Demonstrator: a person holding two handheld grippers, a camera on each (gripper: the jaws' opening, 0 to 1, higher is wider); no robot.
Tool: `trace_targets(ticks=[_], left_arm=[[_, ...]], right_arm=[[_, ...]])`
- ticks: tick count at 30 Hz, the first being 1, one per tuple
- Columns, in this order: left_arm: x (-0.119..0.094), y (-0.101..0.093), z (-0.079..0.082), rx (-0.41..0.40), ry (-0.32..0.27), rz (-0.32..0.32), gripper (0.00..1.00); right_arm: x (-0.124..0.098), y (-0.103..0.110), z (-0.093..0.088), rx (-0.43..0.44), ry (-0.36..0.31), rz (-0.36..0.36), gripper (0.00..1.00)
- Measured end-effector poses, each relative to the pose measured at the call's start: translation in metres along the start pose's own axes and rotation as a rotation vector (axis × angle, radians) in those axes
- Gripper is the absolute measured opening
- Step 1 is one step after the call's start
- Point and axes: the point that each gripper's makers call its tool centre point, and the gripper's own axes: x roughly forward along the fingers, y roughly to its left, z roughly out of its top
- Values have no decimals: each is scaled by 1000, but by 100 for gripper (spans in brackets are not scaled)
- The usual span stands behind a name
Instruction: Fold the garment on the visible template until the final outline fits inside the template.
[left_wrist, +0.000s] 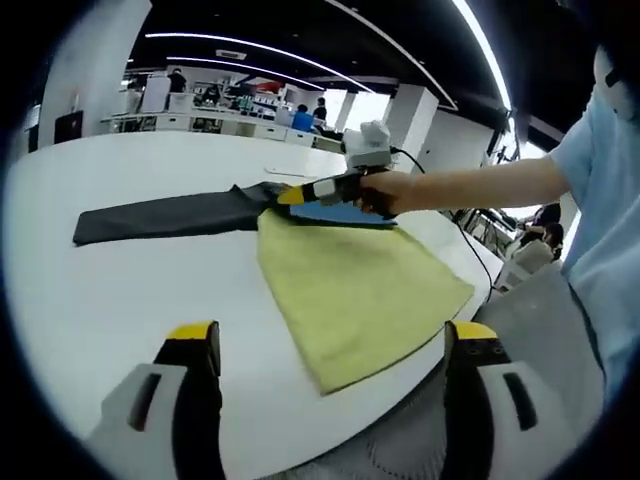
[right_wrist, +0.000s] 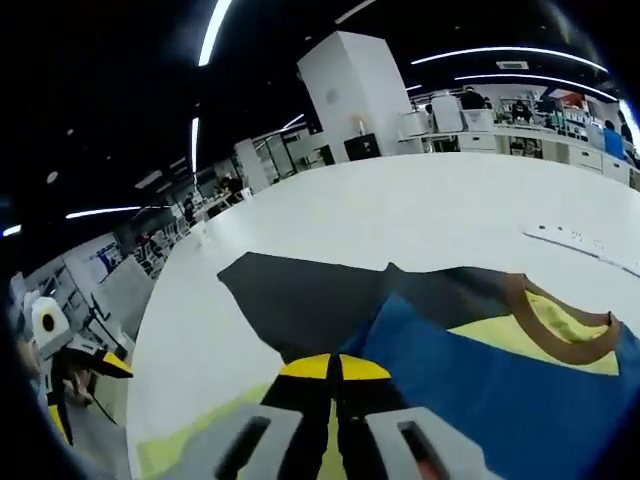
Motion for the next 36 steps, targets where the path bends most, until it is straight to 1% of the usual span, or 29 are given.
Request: trace_targets(ticks=[1, 2, 3, 4, 5, 6, 8, 9, 13, 15, 16, 17, 19, 22, 24, 25, 26, 28, 31, 34, 36], left_arm=[[1, 1, -1, -1, 2, 4, 90], [1, 1, -1, -3, 4, 4, 90], [1, 1, -2, -4, 4, 3, 90], [2, 1, -2, -6, 2, 0, 90], [3, 0, -2, -8, 6, -2, 90], [4, 0, -3, -5, 11, -3, 90], [6, 0, -2, 7, 20, -6, 91], [7, 0, -2, 9, 21, -7, 92], [8, 2, 5, 12, 10, -11, 93], [8, 2, 8, 16, 5, -14, 93], [8, 1, 8, 20, 5, -16, 93], [8, 1, 9, 28, 7, -19, 94], [9, 1, 9, 44, 16, -25, 96], [10, 1, 10, 46, 16, -31, 97], [11, 2, 13, 43, 8, -33, 99], [12, 3, 13, 42, 8, -33, 99], [12, 3, 14, 40, 7, -34, 99], [13, 3, 15, 42, 5, -39, 99], [14, 4, 16, 45, 7, -41, 99], [15, 7, 18, 49, 3, -34, 99], [17, 11, 17, 62, 16, -20, 99]], right_arm=[[-1, 0, -1, -3, 7, -6, 0], [-2, 0, 0, -19, -1, -8, 0], [-3, 0, 3, -63, -10, -6, 0], [-5, -2, 3, -83, -7, -24, 0], [-6, -3, 5, -103, -19, -30, 0], [-9, -1, 6, -117, -24, -20, 4], [-14, -1, 6, -114, -32, -13, 13], [-14, -3, 6, -114, -32, -9, 20], [-21, -8, 4, -137, -37, -15, 37], [-26, -11, 3, -127, -37, -13, 45], [-28, -12, 2, -106, -38, -16, 49], [-30, -12, 0, -106, -32, -13, 53], [-34, -11, -2, -140, -28, -18, 63], [-38, -13, -6, -148, -21, -23, 77], [-42, -16, -11, -135, 8, -37, 85], [-44, -17, -11, -137, 1, -35, 88], [-46, -17, -11, -144, -6, -36, 91], [-51, -20, -16, -157, 8, -53, 93], [-60, -24, -19, -160, 6, -67, 99], [-74, -29, -22, -163, 6, -80, 100], [-84, -31, -25, -155, 0, -83, 100]])
